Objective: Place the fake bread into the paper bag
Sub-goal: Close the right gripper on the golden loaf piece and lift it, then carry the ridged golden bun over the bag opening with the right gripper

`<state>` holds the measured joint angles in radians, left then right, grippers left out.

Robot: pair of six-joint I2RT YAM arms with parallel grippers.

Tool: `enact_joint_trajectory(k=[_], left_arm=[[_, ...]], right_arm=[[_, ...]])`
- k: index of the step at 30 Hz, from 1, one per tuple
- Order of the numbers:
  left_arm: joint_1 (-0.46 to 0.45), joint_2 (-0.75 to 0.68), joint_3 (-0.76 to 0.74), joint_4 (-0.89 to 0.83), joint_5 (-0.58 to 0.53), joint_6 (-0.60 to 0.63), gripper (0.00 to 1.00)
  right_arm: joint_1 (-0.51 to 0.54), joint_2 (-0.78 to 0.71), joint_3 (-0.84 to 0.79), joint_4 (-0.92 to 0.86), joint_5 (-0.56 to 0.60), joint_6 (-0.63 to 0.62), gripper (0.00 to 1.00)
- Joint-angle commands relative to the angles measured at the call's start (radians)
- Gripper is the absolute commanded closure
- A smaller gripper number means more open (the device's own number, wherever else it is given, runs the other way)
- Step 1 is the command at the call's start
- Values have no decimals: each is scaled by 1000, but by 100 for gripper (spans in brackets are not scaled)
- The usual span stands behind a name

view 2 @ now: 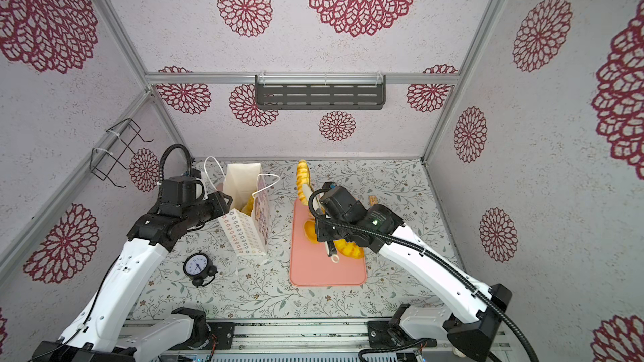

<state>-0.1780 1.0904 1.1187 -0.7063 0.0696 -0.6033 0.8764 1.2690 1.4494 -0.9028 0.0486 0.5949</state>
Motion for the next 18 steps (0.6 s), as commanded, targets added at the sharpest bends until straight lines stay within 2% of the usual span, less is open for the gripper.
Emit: enact_joint_trajectory(k=[1, 9, 18], left_arm=[[5, -20, 33, -22, -19, -6, 56], [5, -53, 26, -49, -57, -14, 59], [5, -78, 13, -70, -72, -16, 72]], right_arm=[[-3, 28, 114, 13, 4, -66, 93], [3, 159, 359, 36, -76, -131, 93], [54, 304, 519, 80, -175, -136, 93]])
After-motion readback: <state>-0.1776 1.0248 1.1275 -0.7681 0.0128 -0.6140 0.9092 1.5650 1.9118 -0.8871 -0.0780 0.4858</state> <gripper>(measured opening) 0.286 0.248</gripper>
